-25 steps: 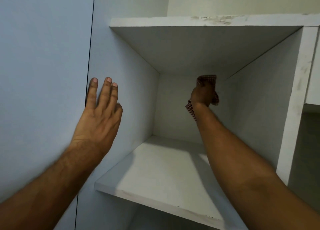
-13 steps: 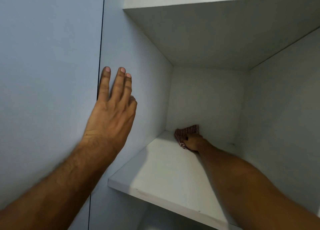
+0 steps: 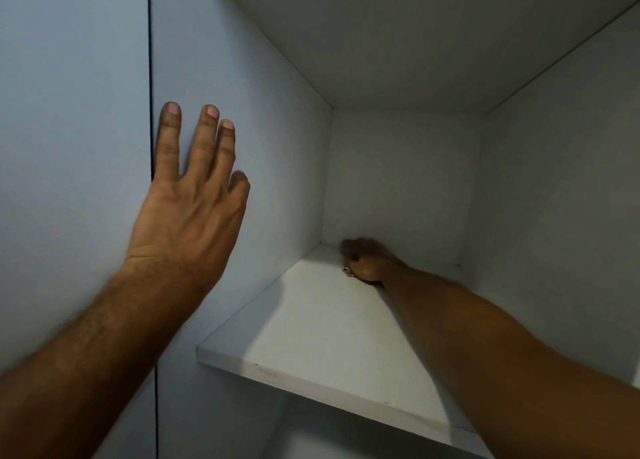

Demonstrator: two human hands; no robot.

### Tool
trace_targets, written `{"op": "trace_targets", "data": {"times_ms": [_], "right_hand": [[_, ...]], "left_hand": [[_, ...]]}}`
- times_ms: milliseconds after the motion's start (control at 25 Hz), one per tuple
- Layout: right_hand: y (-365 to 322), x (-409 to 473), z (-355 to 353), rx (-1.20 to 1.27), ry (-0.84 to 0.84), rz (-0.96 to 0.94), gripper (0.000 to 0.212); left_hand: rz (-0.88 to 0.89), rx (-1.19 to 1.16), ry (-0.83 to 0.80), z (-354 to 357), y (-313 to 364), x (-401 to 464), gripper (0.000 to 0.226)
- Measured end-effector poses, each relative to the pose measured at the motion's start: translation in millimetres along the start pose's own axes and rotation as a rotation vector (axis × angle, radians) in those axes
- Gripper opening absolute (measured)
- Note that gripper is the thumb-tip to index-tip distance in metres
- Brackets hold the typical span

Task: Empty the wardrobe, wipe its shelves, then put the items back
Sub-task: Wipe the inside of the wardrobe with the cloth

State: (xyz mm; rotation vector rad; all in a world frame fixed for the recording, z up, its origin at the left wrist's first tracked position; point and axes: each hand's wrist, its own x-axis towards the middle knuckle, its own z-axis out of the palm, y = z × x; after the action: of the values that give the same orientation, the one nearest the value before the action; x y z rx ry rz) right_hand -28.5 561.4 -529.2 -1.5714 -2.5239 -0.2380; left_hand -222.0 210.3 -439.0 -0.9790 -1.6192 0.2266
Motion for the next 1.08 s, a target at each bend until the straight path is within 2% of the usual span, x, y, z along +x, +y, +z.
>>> {"op": "trace_targets", "data": {"times_ms": [80, 120, 160, 240, 320, 440, 480, 560, 600, 640, 680, 720, 800, 840, 920, 1000, 1080], "right_hand": [[54.4, -12.7, 9.6, 0.076, 0.064, 0.336, 0.085], [68.1, -19.6, 13.7, 0.109, 0.051, 0.442, 0.096], [67.7, -25.7, 13.3, 0.159, 0.025, 0.491, 0.101], [59.5, -27.2, 12.3, 0.214, -0.02, 0.54, 0.096], [24.7, -29.5, 0.3, 0.116, -0.058, 0.451, 0.089], [-63.5, -26.8, -9.0, -0.011, -0.086, 0.09, 0.076], [-92.0, -23.1, -1.0, 0.008, -0.116, -0.027, 0.084], [-124.7, -36.6, -1.5, 0.028, -0.137, -0.101, 0.104], [-114.8, -50.3, -8.0, 0.116, -0.127, -0.114, 0.097], [-93.7, -65.2, -13.6, 0.198, -0.122, -0.102, 0.081], [-61.3, -81.4, -15.1, 0.237, -0.104, -0.032, 0.068], [-25.1, -96.3, -13.6, 0.212, -0.062, 0.111, 0.067], [31.5, -125.1, -15.9, -0.037, -0.019, 0.458, 0.087], [38.2, -137.6, -22.7, -0.101, -0.076, 0.535, 0.094], [14.8, -148.0, -31.3, -0.118, -0.156, 0.535, 0.087], [-29.4, -150.1, -45.6, -0.066, -0.118, 0.481, 0.072], [-84.2, -149.5, -49.9, -0.005, -0.024, 0.243, 0.051]], "left_hand": [[-0.003, -0.002, -0.001, 0.5, 0.2, -0.7, 0.081], [-0.002, -0.004, 0.002, 0.5, -0.4, -0.4, 0.082], [0.002, -0.012, 0.009, -0.5, -0.6, -0.6, 0.082], [0.005, -0.034, 0.023, -3.7, 0.8, -0.9, 0.077], [-0.001, -0.041, 0.02, -3.1, 0.9, -1.9, 0.072], [0.001, -0.039, -0.007, -5.1, -0.1, -1.8, 0.072], [0.0, -0.038, -0.022, -5.3, -1.2, -2.0, 0.072], [0.027, -0.042, -0.064, -7.1, -5.1, -3.1, 0.072], [0.059, -0.042, -0.083, -8.8, -7.6, -4.2, 0.071], [0.103, -0.044, -0.098, -9.8, -10.7, -6.0, 0.069], [0.155, -0.052, -0.108, -10.5, -15.0, -9.4, 0.067], [0.209, -0.068, -0.121, -11.0, -20.2, -14.1, 0.066], [0.287, -0.107, -0.137, -14.5, -31.8, -28.8, 0.066], [0.305, -0.116, -0.138, -16.0, -37.7, -38.4, 0.065], [0.321, -0.109, -0.136, -19.1, -48.6, -57.4, 0.061], [0.329, -0.089, -0.135, -20.7, -59.6, -70.8, 0.06], [0.343, -0.097, -0.136, -20.8, -68.5, -79.3, 0.059]]}}
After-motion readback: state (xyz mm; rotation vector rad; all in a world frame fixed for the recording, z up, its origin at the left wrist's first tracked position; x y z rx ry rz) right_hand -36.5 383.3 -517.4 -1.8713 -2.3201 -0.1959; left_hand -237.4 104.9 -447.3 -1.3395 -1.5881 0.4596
